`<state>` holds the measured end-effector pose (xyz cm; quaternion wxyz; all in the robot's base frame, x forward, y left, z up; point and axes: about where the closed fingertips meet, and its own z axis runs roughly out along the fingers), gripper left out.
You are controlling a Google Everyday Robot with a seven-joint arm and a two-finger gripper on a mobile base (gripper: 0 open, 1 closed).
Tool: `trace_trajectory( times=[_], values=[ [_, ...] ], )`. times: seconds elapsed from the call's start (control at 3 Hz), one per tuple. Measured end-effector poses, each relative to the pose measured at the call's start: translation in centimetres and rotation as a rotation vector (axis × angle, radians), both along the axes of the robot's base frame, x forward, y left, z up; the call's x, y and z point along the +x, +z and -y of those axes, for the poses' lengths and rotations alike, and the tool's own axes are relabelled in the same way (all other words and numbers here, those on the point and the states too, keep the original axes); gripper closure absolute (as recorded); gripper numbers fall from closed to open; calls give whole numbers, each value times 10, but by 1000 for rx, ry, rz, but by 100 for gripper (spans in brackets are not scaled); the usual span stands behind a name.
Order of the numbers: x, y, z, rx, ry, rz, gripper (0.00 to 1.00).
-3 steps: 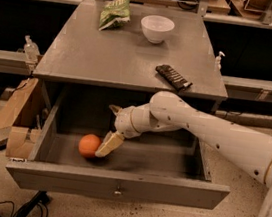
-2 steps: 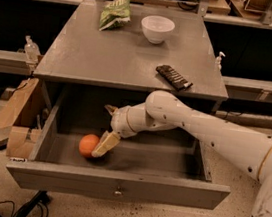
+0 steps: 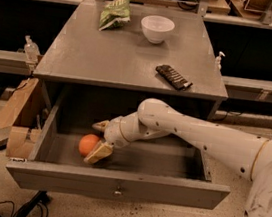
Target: Pick orange from top drawer and place on counter
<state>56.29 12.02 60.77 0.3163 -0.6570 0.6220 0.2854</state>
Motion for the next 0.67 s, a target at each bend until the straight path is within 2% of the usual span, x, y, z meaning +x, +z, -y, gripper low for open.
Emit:
trace_trajectory(
  times=[0.33, 0.67],
  values=[
    [-12, -4, -16, -8, 54, -12, 54],
    [-17, 0, -24, -6, 81, -6, 78]
  ],
)
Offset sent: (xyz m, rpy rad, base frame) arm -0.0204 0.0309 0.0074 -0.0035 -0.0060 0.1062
